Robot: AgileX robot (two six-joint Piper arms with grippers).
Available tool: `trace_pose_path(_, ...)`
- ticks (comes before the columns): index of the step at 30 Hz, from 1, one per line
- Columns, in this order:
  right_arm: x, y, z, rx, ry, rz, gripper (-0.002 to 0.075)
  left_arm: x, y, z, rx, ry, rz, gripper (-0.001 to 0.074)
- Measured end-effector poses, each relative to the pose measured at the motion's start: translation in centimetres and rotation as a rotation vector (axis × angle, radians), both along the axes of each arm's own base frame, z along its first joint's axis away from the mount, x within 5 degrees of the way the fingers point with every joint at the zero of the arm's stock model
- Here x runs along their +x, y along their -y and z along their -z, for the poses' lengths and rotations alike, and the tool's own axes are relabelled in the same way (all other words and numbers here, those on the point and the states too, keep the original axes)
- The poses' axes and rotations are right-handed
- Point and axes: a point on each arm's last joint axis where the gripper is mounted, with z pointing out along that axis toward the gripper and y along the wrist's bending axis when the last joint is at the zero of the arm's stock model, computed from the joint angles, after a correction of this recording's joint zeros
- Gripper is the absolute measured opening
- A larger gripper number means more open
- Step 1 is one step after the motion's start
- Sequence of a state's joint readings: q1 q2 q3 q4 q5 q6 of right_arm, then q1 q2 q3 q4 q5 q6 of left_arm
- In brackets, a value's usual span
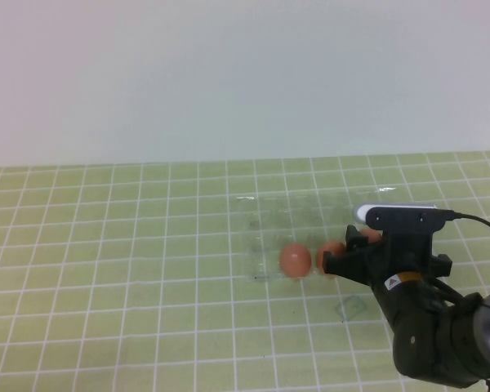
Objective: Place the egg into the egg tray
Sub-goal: Place the egg in the egg tray
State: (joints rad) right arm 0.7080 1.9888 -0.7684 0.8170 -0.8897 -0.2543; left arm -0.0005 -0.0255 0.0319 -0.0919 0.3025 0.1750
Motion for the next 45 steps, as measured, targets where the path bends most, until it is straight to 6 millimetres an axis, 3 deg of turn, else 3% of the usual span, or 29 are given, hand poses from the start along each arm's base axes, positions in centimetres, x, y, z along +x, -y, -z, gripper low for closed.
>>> trace_pose_path(12, 0.33, 0.0, -0.5, -0.019, 0.084, -0.003, 0.0384, 0.0, 0.0, 0.0, 0.0, 0.0, 0.0, 0.0)
trace_pose_path(45, 1.0, 0.19, 0.12, 0.033, 0.057, 0.002, 0.0384, 0.0, 0.0, 0.0, 0.0, 0.0, 0.0, 0.0)
